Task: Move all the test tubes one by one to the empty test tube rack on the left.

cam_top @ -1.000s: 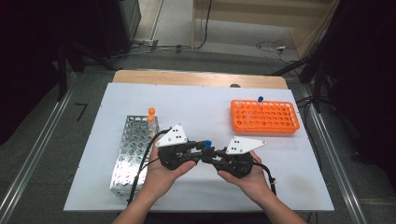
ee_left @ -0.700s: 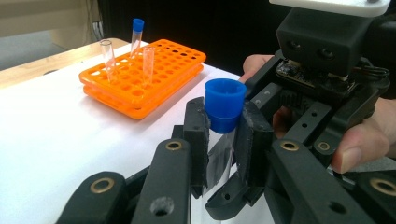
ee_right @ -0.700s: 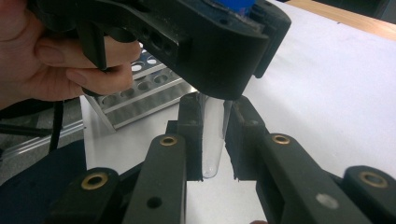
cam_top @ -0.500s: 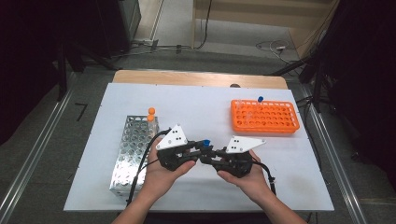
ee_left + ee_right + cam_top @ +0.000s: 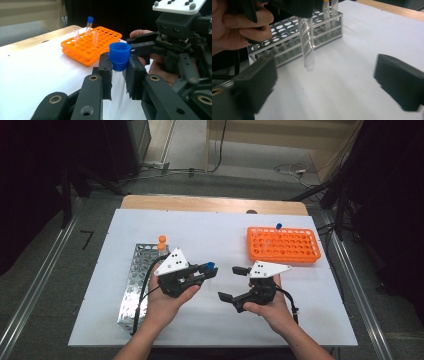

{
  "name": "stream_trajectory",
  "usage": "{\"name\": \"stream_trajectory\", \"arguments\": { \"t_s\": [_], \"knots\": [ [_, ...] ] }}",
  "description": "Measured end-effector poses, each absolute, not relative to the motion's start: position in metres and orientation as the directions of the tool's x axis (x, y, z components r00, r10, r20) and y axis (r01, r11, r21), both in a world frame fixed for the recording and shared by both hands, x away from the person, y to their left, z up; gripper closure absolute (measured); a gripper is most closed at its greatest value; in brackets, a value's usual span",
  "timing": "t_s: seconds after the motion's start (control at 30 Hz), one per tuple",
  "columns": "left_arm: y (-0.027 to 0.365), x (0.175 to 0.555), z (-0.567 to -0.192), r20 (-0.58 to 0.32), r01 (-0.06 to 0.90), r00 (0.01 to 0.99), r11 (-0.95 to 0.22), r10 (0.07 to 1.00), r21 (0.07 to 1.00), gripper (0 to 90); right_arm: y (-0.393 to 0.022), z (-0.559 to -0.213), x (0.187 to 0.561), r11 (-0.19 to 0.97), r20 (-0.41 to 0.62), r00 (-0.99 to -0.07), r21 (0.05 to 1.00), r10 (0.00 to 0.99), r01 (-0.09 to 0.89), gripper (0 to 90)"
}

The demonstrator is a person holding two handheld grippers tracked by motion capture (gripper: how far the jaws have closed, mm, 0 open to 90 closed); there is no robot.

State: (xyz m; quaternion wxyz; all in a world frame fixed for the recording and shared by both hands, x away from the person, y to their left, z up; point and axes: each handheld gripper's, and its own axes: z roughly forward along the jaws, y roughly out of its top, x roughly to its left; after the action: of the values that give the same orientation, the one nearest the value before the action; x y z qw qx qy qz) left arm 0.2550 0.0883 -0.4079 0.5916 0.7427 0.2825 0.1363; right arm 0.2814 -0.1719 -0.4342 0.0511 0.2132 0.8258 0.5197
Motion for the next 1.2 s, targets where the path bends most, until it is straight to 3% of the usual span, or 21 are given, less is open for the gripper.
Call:
{"name": "stream_trajectory", "arguments": {
  "t_s": [1.2],
  "knots": [
    [0.182,0.269,-0.401,-0.144,0.245,0.610,-0.013,0.779,0.969,77.0,-0.303,-0.440,0.312,0.253,0.133,-0.751,0.891,0.647,0.376,0.0]
  ]
}}
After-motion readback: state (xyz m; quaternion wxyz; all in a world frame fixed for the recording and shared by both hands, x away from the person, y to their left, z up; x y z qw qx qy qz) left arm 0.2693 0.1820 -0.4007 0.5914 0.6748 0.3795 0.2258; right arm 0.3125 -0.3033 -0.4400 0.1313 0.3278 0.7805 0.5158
